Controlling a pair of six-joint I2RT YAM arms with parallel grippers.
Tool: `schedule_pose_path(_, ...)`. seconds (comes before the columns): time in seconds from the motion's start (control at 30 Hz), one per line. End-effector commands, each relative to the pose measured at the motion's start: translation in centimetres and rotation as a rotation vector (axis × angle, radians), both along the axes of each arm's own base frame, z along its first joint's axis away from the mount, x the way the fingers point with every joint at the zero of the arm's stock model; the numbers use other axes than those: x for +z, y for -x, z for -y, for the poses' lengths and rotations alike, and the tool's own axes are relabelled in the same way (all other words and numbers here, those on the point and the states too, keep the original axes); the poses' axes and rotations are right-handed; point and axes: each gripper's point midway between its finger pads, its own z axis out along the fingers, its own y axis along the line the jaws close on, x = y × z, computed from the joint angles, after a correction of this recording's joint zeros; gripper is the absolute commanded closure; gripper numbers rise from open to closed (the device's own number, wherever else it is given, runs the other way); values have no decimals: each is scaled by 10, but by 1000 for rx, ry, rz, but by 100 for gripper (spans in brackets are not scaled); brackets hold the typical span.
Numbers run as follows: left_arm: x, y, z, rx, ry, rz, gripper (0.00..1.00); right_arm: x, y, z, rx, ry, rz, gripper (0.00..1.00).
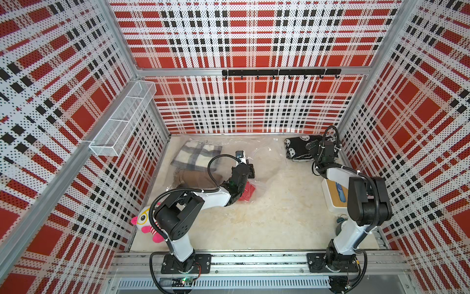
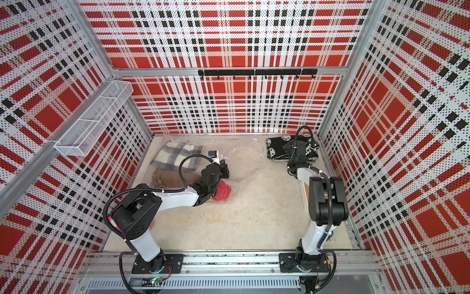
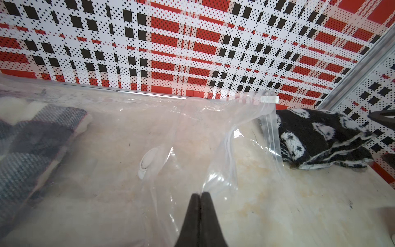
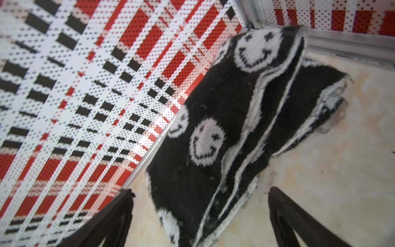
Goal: Take the scarf out of the vacuum bag
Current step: Move the scarf to the corner of the board, then take out the scarf from the vacuum bag.
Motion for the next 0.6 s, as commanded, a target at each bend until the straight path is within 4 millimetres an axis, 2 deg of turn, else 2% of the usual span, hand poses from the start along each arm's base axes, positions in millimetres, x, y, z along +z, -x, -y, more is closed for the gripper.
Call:
schedule_pose_path(0.0,20,2,4,-9,-11,30,100,30,5,-35,179,115,71,0)
schedule_pose_path(0.17,20,7,18,-85,-52,13,100,44,16,-89,423,140,68,0)
schedule_pose_path(0.3,13,4,7,-117,-15,-22,100,45,28,-144,628,210,62,0)
schedule_pose_path(0.43,8,4,-1,-82,-45,-34,100,39,47,-193,815,142,121,0)
schedule_pose_path(0.57,13,5,-1,-82,-43,-29,100,19,53,-224,916,113,60,0)
